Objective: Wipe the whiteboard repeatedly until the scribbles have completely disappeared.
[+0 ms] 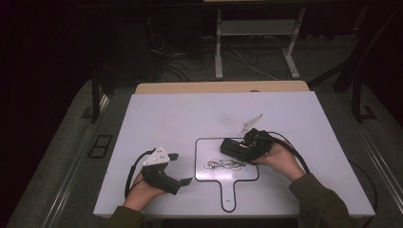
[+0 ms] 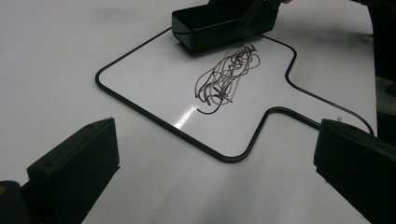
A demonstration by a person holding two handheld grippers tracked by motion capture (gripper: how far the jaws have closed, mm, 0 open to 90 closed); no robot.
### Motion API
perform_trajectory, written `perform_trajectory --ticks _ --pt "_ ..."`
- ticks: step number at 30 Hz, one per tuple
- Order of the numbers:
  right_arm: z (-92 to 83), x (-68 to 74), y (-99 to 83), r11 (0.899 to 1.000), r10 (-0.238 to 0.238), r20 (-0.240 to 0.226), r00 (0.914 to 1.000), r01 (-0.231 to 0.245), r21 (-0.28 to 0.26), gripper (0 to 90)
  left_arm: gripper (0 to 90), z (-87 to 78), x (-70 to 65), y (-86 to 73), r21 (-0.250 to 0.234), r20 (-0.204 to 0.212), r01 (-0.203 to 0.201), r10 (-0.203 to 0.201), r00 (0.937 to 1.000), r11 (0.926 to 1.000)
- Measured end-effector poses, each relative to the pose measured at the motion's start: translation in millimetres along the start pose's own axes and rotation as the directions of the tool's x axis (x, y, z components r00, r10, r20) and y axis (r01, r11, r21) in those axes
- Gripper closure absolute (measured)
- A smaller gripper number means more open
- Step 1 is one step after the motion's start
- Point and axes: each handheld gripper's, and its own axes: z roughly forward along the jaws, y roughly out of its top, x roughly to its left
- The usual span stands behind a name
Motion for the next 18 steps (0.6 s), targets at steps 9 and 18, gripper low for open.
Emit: perform_trajectory --ticks 9,18 --pt "5.2 2.4 -1.4 0.999 -0.044 0.011 0.999 0.044 0.025 38.6 0.0 0.4 -0.1 -0.1 0.004 0.002 -0.004 0.004 1.0 1.0" --pt "9.5 5.9 -1.7 0.997 -0.065 0.024 0.9976 0.064 0.046 38.6 0.0 0.6 -0.2 -0.1 0.006 0.003 -0.007 0.007 1.0 1.0"
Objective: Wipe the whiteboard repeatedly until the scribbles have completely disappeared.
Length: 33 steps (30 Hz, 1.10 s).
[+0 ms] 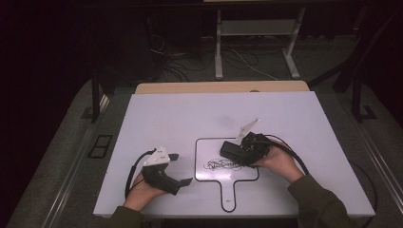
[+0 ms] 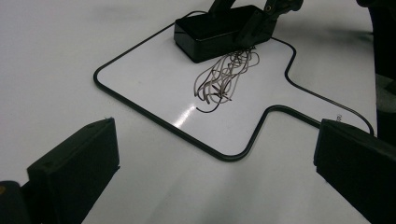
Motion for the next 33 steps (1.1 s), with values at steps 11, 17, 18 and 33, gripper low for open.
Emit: perform_trajectory --ticks 11,17,18,33 --pt "1.9 12.2 5.5 0.999 -0.044 -0.015 0.9989 0.044 0.011 38.6 0.0 0.2 -0.1 0.0 0.001 0.001 0.001 -0.001 1.0 1.0" --pt "1.5 22.0 6.9 0.997 -0.08 -0.025 0.9965 0.08 0.023 38.6 0.0 -0.2 -0.1 0.0 -0.001 0.001 0.002 -0.002 1.0 1.0" --pt "1.3 23.8 6.9 0.996 -0.086 -0.026 0.996 0.086 0.024 38.6 0.0 -0.2 -0.1 -0.1 -0.001 0.0 0.001 -0.001 1.0 1.0" --pt "-1.1 37.7 4.5 0.993 -0.108 -0.053 0.9927 0.11 0.032 38.6 0.0 -0.4 -0.8 0.0 -0.001 0.0 0.002 -0.002 1.0 1.0"
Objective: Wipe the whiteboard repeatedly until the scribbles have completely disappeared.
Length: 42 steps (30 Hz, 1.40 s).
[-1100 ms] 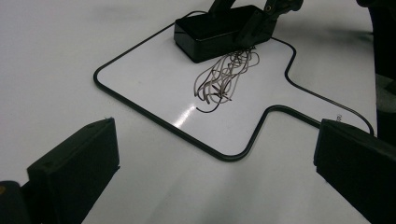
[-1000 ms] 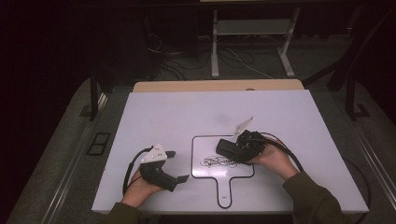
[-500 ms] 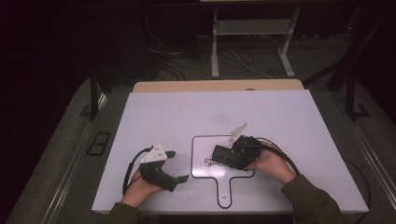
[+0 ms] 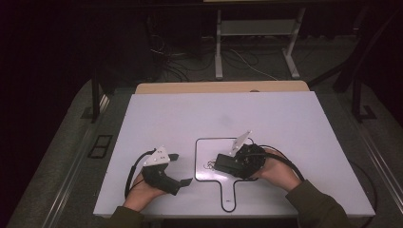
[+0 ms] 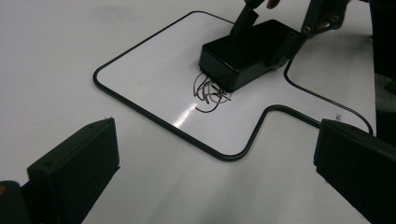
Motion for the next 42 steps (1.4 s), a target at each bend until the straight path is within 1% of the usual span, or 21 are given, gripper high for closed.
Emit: perform_trajectory --ticks 2,3,4,5,7,13,15,16,17,18,25,28,29,30,32,34,36,37,40,41,42 --pt "-0.8 -5.5 -2.3 0.999 0.034 0.012 0.9994 -0.034 -0.003 38.6 0.0 0.1 0.2 -0.1 0.0 0.0 0.0 0.0 1.0 1.0" --pt "-1.6 -9.8 -4.1 1.0 0.032 0.023 0.9992 -0.032 0.0 38.6 0.0 0.2 0.4 -0.1 0.001 0.0 0.0 0.0 1.0 1.0" --pt "-2.4 -13.0 -5.8 0.999 0.046 0.03 0.9985 -0.046 0.002 38.6 0.0 0.4 0.5 -0.1 0.002 0.0 -0.002 0.002 1.0 1.0" --pt "-2.9 -15.4 -7.2 0.997 0.073 0.039 0.9966 -0.073 -0.003 38.6 0.0 0.5 0.4 -0.1 0.001 0.001 -0.001 0.001 1.0 1.0" --pt "-4.7 -21.7 -11.0 0.995 0.1 0.051 0.9937 -0.1 -0.004 38.6 0.0 0.5 0.3 0.0 0.003 0.001 -0.003 0.003 1.0 1.0" --pt "-9.7 -35.7 -20.8 0.989 0.15 0.1 0.9836 -0.151 0.001 38.6 0.0 0.7 0.4 0.0 0.006 0.001 -0.004 0.004 1.0 1.0" --pt "-10.4 -36.9 -21.9 0.987 0.162 0.1 0.9817 -0.162 -0.001 38.6 0.0 0.8 0.3 0.0 0.008 0.001 -0.005 0.005 1.0 1.0" --pt "-10.4 -36.7 -21.8 0.987 0.161 0.101 0.9818 -0.162 0.0 38.6 0.0 0.9 0.3 -0.1 0.007 0.001 -0.004 0.004 1.0 1.0" --pt "-10.3 -36.9 -21.7 0.99 0.142 0.114 0.9832 -0.144 0.006 38.6 0.0 0.8 0.4 0.0 0.009 0.002 -0.004 0.004 1.0 0.9999" --pt "-10.1 -34.6 -20.5 0.988 0.151 0.101 0.9834 -0.152 0.002 38.6 0.0 0.8 0.5 0.0 0.009 0.001 -0.005 0.005 1.0 0.9999" --pt "-6.1 -20.6 -11.9 0.996 0.091 0.071 0.9934 -0.092 0.011 38.6 0.0 0.8 0.2 -0.1 0.004 0.0 -0.004 0.004 1.0 1.0" --pt "-4.4 -12.5 -7.6 0.996 0.084 0.053 0.995 -0.085 0.012 38.6 0.0 0.5 0.4 0.0 0.004 0.001 -0.003 0.003 1.0 1.0" --pt "-3.9 -10.9 -6.6 0.998 0.067 0.041 0.9969 -0.067 0.014 38.6 0.0 0.6 0.4 -0.1 0.004 0.001 -0.003 0.003 1.0 1.0" --pt "-3.3 -8.8 -5.2 0.998 0.064 0.031 0.9974 -0.065 0.013 38.6 0.0 0.7 0.4 -0.1 0.004 0.001 -0.004 0.004 1.0 1.0" --pt "-2.1 -6.5 -2.9 0.999 0.034 0.022 0.9992 -0.034 0.017 38.6 0.0 0.6 0.2 0.0 0.005 0.001 -0.005 0.005 1.0 1.0" --pt "-1.2 -3.7 -0.4 1.0 0.023 0.019 0.9996 -0.023 0.02 38.6 0.0 0.5 0.3 0.0 0.005 0.0 -0.005 0.005 1.0 1.0" --pt "-0.8 -3.2 0.8 0.999 0.037 0.016 0.9992 -0.038 0.02 38.6 0.0 0.3 0.4 0.0 0.005 0.0 -0.004 0.004 1.0 1.0" --pt "-0.7 -5.6 0.0 0.999 0.029 0.023 0.9993 -0.03 0.018 38.6 0.0 0.4 0.3 -0.1 0.004 0.0 -0.004 0.004 1.0 1.0" --pt "-1.8 -12.9 -3.0 0.998 0.057 0.037 0.9977 -0.058 0.018 38.6 0.0 0.8 0.2 -0.2 0.005 0.001 -0.005 0.005 1.0 1.0" --pt "-2.2 -14.6 -3.9 0.996 0.084 0.04 0.9957 -0.084 0.012 38.6 0.0 0.8 0.3 -0.2 0.006 0.001 -0.006 0.006 1.0 1.0" --pt "-2.7 -17.9 -5.6 0.996 0.086 0.051 0.995 -0.086 0.013 38.6 0.0 0.8 0.3 -0.2 0.006 0.001 -0.005 0.005 1.0 1.0"
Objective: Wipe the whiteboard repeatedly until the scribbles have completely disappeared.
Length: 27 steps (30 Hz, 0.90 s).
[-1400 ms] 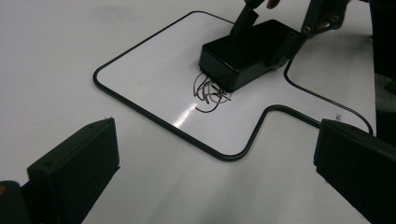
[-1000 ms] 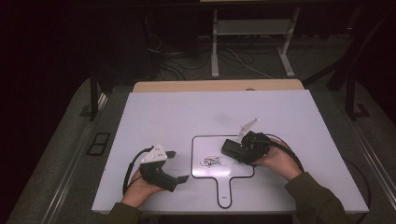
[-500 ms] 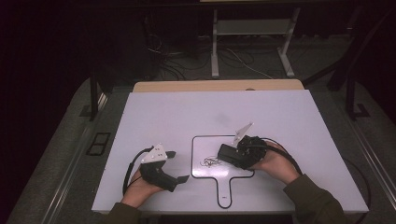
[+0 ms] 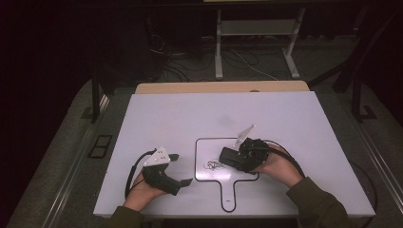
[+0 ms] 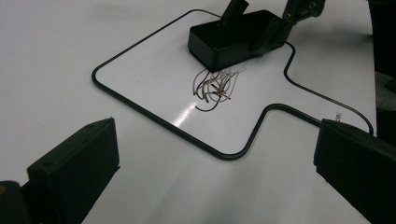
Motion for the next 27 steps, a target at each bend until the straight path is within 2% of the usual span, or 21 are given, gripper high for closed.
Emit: perform_trajectory --ticks 8,12,13,18,21,24,27 --pt "-5.6 -19.5 -11.2 0.998 0.07 0.062 0.9957 -0.07 0.007 38.6 0.0 0.1 0.2 -0.1 0.001 -0.001 -0.001 0.001 1.0 1.0" --pt "-6.9 -21.4 -13.8 0.996 0.083 0.065 0.9944 -0.084 0.007 38.6 0.0 0.1 0.3 0.0 0.001 0.0 -0.001 0.001 1.0 1.0" --pt "-6.9 -21.2 -13.6 0.997 0.072 0.075 0.9946 -0.073 0.012 38.6 0.0 0.0 0.4 0.0 0.001 0.0 -0.001 0.001 1.0 1.0" --pt "-6.4 -12.0 -10.9 0.999 0.045 0.057 0.9973 -0.047 0.019 38.6 0.0 0.0 0.4 0.0 0.001 0.0 -0.002 0.002 1.0 1.0" --pt "-4.6 -2.1 -6.5 1.0 0.023 0.031 0.9993 -0.024 0.018 38.6 0.0 0.2 -0.1 0.0 0.001 0.001 0.0 0.0 1.0 1.0" --pt "-2.1 6.1 -0.9 0.999 -0.029 0.012 0.9995 0.029 0.02 38.6 0.0 0.1 -0.3 0.1 0.0 0.0 0.001 -0.001 1.0 1.0" --pt "0.8 15.5 5.4 0.998 -0.053 -0.009 0.9985 0.053 0.016 38.6 0.0 0.2 -0.2 0.0 0.001 0.001 -0.001 0.001 1.0 1.0"
